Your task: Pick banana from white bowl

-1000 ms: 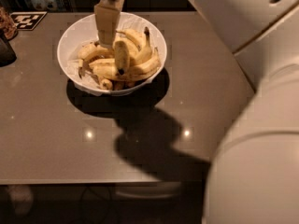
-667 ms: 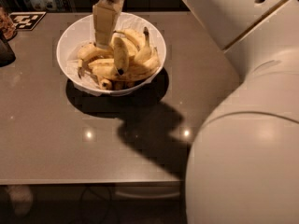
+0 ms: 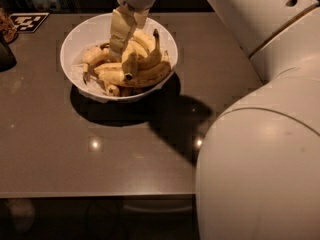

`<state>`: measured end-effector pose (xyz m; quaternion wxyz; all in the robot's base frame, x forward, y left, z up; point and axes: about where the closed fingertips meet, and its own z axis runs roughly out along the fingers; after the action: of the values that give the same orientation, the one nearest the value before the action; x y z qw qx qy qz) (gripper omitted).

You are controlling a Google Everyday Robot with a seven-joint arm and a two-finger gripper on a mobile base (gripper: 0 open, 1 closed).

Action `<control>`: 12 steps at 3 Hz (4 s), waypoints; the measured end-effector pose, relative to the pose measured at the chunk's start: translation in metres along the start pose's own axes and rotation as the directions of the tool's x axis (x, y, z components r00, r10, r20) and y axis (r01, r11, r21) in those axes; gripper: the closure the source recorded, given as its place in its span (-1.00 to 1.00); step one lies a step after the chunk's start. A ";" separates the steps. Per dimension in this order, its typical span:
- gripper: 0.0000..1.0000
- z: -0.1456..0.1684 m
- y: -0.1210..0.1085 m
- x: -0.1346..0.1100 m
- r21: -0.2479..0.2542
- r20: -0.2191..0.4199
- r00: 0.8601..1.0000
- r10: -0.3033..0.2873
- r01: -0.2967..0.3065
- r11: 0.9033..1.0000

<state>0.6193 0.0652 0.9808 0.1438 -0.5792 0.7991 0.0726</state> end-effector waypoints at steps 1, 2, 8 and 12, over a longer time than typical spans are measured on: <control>-0.54 0.004 -0.001 0.007 -0.049 0.016 0.997 0.077 -0.077 0.996; -0.56 0.004 -0.004 0.005 -0.068 0.025 0.993 0.119 -0.117 0.991; -0.16 0.053 -0.005 -0.003 -0.170 -0.017 0.979 0.205 -0.205 0.964; 1.00 0.030 -0.003 -0.006 -0.093 0.102 0.987 0.127 -0.118 0.989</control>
Offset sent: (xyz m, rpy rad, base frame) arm -0.0580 -0.0595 -0.0095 -0.1371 0.3533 -0.0826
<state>0.6284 0.0788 0.9541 0.1567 -0.5299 0.8204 0.1472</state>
